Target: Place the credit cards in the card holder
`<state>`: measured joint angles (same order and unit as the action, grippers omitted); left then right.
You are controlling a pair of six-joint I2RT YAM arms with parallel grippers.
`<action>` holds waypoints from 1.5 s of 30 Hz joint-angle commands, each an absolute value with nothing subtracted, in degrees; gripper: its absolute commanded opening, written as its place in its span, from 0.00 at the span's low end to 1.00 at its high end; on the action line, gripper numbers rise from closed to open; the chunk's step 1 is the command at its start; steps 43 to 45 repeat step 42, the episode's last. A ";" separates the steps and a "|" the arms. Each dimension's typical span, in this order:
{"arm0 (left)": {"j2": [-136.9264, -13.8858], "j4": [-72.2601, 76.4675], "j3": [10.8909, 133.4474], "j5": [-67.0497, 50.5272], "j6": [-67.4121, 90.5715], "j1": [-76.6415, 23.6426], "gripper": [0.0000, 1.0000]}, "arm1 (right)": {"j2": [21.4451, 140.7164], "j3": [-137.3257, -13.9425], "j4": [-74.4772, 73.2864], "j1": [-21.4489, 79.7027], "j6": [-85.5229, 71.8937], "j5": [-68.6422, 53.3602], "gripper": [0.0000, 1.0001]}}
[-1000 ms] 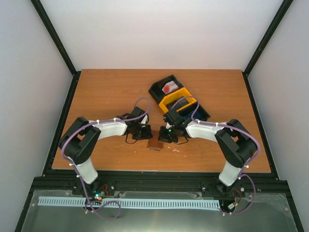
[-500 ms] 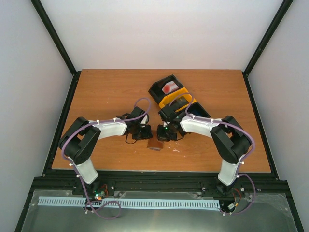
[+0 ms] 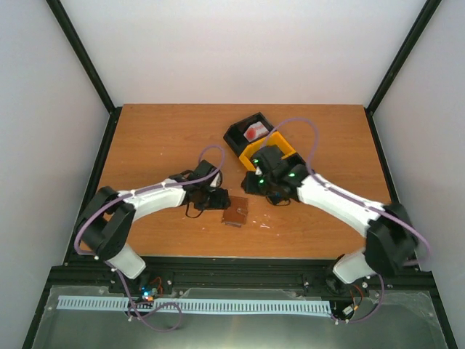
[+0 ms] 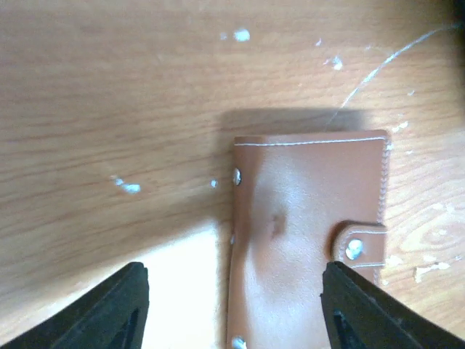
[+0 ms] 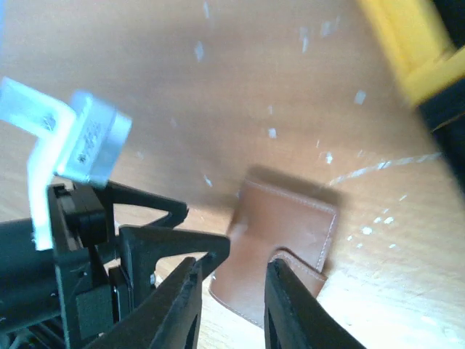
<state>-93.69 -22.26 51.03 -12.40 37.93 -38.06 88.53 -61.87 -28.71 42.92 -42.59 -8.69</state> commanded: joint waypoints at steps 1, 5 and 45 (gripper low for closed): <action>-84.68 -25.29 53.89 -7.83 38.26 -36.49 0.73 | 77.04 -61.61 -33.05 40.21 -38.74 0.05 0.28; -75.84 -23.21 53.20 -8.08 38.52 -33.47 0.93 | 66.01 -59.98 -39.59 38.30 -36.63 7.93 0.36; -29.19 -30.84 56.26 19.60 34.28 -31.11 1.00 | 27.50 -66.46 -55.62 37.35 -29.11 44.64 1.00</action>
